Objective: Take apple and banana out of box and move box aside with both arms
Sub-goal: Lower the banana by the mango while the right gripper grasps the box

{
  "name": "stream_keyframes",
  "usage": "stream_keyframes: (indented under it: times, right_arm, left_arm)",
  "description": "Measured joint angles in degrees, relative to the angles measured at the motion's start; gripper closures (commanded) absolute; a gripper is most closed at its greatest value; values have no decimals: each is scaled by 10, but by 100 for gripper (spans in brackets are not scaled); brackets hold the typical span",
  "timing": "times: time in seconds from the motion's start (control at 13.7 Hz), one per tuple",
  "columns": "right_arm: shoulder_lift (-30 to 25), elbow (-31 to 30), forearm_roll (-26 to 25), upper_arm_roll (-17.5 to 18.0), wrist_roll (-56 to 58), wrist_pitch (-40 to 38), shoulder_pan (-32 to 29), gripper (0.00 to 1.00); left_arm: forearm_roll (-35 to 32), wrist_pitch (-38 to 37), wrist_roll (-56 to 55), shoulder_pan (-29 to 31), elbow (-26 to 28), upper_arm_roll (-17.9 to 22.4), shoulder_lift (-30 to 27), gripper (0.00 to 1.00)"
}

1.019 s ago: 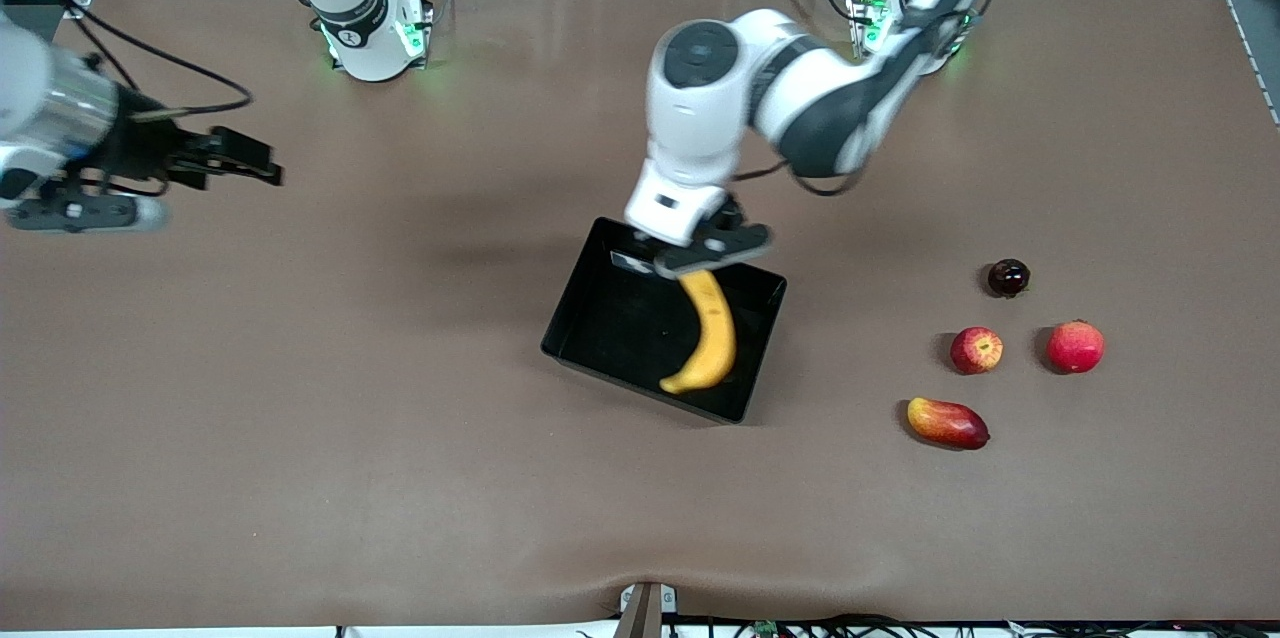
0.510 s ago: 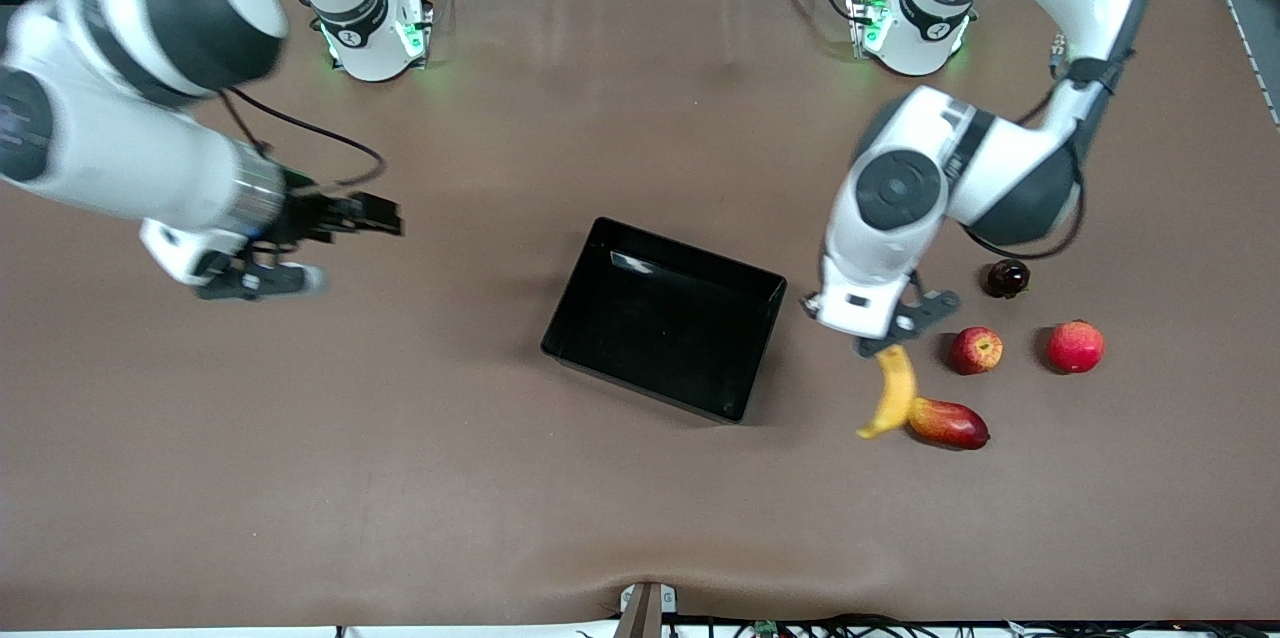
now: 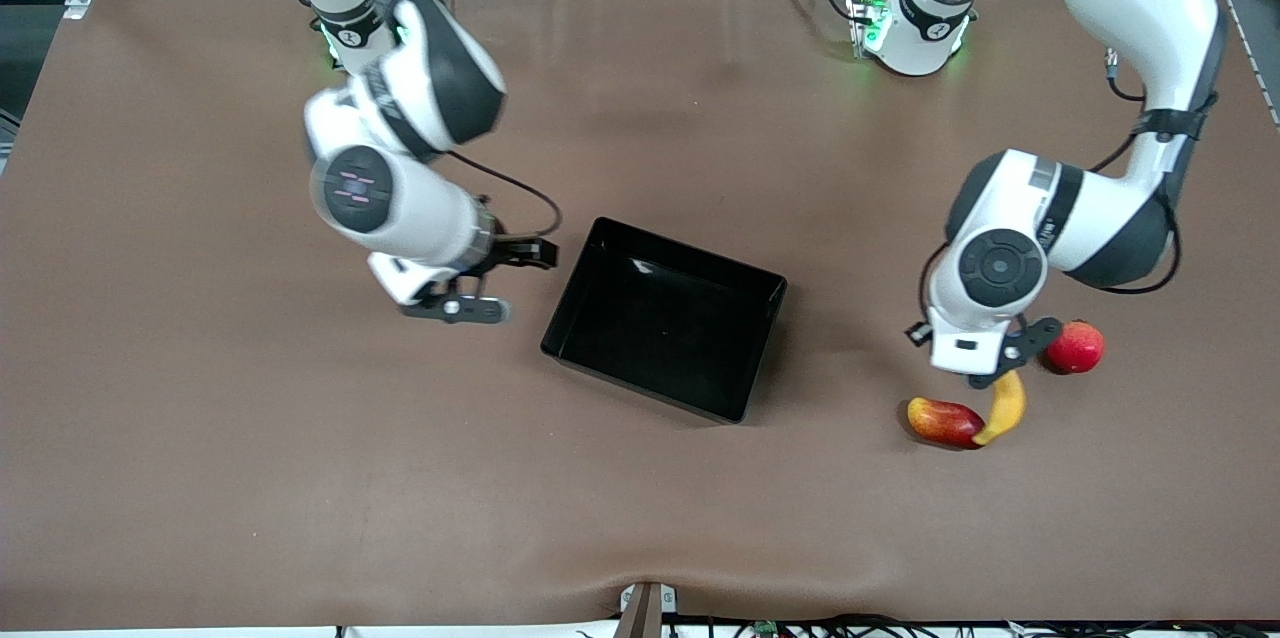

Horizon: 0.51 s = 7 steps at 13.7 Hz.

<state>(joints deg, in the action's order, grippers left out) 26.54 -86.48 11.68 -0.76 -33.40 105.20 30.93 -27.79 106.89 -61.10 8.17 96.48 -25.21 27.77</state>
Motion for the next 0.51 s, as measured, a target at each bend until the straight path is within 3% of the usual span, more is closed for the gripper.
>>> stream_keyframes:
  times: [0.36,0.44,0.51]
  right_arm:
    - [67,-25,-37,0,-80,111,53,1]
    - [77,-36,-38,0,-81,131,55,14]
    - [84,-45,-38,-1,-81,144,56,42]
  left_arm:
    - [-39,66,86,63,6,1,30,100]
    - [-60,77,104,77,1,1,44,100]
    - [-78,84,125,91,-10,1,60,100]
